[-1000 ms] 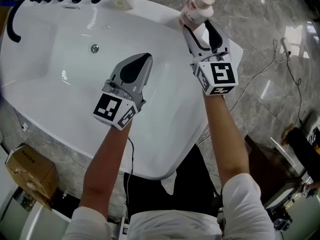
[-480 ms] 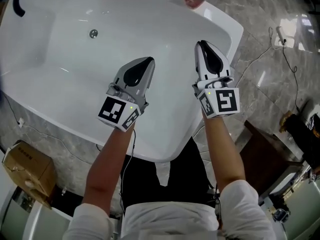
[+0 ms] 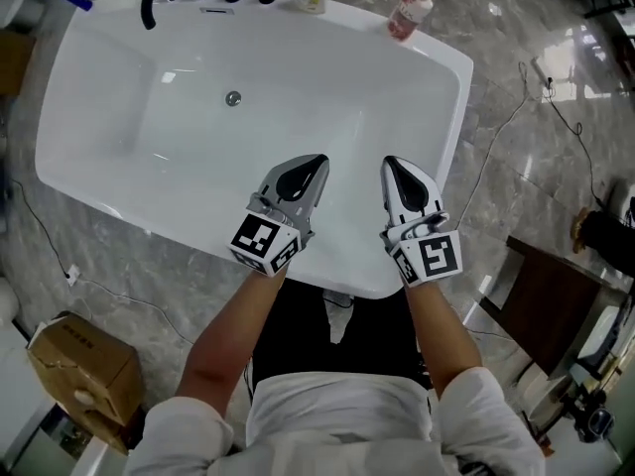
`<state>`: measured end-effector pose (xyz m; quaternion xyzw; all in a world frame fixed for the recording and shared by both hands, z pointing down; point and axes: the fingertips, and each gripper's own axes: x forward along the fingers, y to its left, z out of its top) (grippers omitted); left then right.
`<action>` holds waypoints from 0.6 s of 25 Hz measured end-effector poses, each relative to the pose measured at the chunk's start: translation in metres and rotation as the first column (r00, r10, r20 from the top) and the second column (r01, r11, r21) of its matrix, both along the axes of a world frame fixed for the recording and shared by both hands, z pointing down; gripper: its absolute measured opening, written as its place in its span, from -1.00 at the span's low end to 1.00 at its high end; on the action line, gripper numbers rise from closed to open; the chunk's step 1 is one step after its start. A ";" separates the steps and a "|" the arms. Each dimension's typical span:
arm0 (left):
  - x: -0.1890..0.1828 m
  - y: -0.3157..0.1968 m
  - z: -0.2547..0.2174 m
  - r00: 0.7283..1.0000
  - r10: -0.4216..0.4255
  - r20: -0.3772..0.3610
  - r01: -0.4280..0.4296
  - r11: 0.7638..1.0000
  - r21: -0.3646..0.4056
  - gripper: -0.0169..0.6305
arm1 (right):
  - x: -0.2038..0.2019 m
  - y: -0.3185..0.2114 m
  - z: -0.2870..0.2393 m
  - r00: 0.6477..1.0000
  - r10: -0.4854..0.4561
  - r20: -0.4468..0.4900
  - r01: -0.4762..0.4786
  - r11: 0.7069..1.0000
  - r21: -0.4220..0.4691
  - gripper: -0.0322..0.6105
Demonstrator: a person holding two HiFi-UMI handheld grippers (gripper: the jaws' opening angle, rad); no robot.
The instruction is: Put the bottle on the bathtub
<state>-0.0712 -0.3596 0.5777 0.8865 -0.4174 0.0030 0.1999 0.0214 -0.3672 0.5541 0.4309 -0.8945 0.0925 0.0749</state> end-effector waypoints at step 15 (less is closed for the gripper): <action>-0.029 0.146 -0.143 0.992 0.107 0.070 -0.108 0.994 0.012 -0.90 | 0.029 0.154 -0.218 0.999 0.049 0.020 -0.051 0.991 0.127 -0.86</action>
